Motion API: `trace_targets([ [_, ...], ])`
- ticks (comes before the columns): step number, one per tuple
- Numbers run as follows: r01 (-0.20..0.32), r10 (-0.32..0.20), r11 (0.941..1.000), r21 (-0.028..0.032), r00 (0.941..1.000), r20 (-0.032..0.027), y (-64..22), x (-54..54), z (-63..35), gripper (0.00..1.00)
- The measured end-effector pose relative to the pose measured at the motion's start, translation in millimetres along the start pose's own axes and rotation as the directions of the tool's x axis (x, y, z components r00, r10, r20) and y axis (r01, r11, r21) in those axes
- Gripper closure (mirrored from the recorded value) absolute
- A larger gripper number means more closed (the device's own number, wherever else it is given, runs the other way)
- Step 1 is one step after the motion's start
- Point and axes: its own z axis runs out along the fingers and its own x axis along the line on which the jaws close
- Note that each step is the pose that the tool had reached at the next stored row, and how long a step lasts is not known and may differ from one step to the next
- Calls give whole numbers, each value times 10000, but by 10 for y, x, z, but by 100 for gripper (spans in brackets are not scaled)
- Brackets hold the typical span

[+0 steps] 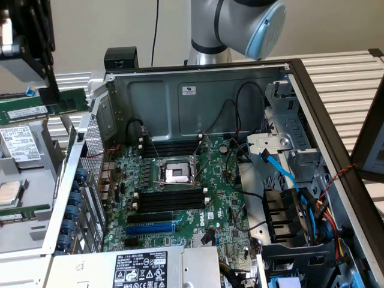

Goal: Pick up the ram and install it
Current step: 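Pick up the ram and move it above insertion slot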

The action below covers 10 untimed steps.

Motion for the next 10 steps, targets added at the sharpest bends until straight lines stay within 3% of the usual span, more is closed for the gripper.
trace_targets([
  [10,1,-1,9999,160,10000,-6,-457,16,56,88],
])
